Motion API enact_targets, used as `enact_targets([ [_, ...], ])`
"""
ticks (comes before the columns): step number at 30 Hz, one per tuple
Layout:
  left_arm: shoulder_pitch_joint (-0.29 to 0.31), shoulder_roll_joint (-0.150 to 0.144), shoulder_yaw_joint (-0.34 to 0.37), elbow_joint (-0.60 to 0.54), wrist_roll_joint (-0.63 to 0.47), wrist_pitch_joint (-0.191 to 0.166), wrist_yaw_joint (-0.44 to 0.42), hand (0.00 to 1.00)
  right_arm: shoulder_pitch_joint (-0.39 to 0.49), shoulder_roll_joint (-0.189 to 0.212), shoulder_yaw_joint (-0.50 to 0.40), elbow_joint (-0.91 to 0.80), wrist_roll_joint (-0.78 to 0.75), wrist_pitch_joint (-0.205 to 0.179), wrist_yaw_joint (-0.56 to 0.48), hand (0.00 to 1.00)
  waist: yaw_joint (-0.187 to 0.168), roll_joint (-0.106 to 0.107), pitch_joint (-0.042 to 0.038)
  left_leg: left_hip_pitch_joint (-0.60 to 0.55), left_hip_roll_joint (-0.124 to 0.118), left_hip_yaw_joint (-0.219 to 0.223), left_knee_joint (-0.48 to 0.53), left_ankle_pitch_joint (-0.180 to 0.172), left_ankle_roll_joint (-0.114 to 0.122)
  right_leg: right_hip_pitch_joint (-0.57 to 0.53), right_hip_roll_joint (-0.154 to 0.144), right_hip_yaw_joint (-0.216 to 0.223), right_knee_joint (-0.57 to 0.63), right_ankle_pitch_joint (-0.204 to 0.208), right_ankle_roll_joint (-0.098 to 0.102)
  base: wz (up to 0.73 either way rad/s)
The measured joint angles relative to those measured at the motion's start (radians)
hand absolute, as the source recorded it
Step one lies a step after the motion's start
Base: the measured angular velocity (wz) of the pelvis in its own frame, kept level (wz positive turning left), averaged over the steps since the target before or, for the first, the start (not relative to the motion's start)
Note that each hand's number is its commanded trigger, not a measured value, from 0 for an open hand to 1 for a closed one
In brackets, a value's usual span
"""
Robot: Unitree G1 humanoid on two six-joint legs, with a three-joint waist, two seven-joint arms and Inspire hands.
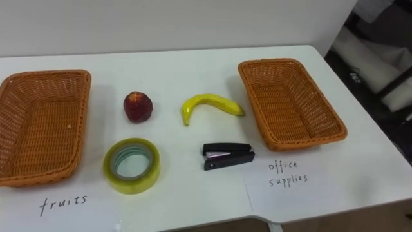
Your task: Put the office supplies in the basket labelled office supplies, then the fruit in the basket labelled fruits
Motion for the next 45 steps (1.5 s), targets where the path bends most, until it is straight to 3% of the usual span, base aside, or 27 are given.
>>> enact_targets([
  [8, -0.011, 0.001, -0.021, 0.057, 0.000, -0.001, 0.001, 0.00, -0.045, -0.061, 0.009, -0.122, -0.180, 0.001, -0.002, 0.00, 0.004, -0.009, 0.0017, 0.000, 0.001, 0.000, -0.001, 0.000, 0.000, 0.000, 0.002, -0.001, 0.004, 0.001, 0.000, 0.00],
  [13, -0.034, 0.001, -0.020, 0.079, 0.000, -0.002, 0.001, 0.00, -0.070, -0.061, 0.029, -0.192, -0.336, 0.001, -0.008, 0.00, 0.023, -0.008, 0.0021, -0.001, 0.002, -0.001, -0.002, 0.000, 0.000, 0.000, 0.001, -0.003, 0.004, 0.001, 0.000, 0.00],
  [18, -0.030, -0.003, -0.017, 0.092, 0.007, -0.001, 0.001, 0.00, -0.113, -0.069, 0.031, -0.231, -0.392, 0.004, 0.005, 0.00, 0.046, -0.014, 0.0021, -0.006, 0.002, -0.002, -0.003, 0.000, 0.000, -0.004, -0.001, -0.009, 0.006, 0.001, 0.000, 0.01],
  [27, -0.025, -0.004, -0.018, 0.104, 0.013, 0.001, -0.001, 0.00, -0.158, -0.073, 0.070, -0.271, -0.470, 0.012, 0.102, 0.00, 0.059, -0.020, -0.0009, -0.006, 0.001, -0.018, 0.002, 0.000, 0.000, 0.005, -0.003, -0.026, 0.005, 0.001, -0.001, 0.05],
  [33, -0.026, -0.003, -0.018, 0.107, 0.095, 0.005, -0.002, 0.00, -0.204, -0.089, 0.100, -0.322, -0.492, 0.013, 0.159, 0.00, 0.066, -0.023, -0.0009, -0.002, 0.003, -0.022, 0.001, 0.000, -0.001, 0.012, -0.003, -0.037, 0.003, 0.001, -0.001, 0.01],
  [41, -0.037, -0.002, -0.019, 0.129, 0.116, 0.019, -0.032, 0.00, -0.233, -0.090, 0.158, -0.361, -0.673, 0.013, 0.270, 0.00, 0.078, -0.027, -0.0018, -0.004, 0.002, -0.022, 0.013, 0.000, -0.001, 0.014, -0.004, -0.034, 0.004, 0.002, -0.001, 0.00],
  [45, -0.045, -0.001, -0.019, 0.129, 0.126, 0.020, -0.055, 0.00, -0.259, -0.091, 0.168, -0.361, -0.682, 0.014, 0.303, 0.00, 0.083, -0.024, -0.0011, -0.010, 0.003, -0.023, 0.017, 0.000, -0.001, 0.012, -0.004, -0.035, 0.003, 0.003, -0.003, 0.00],
])
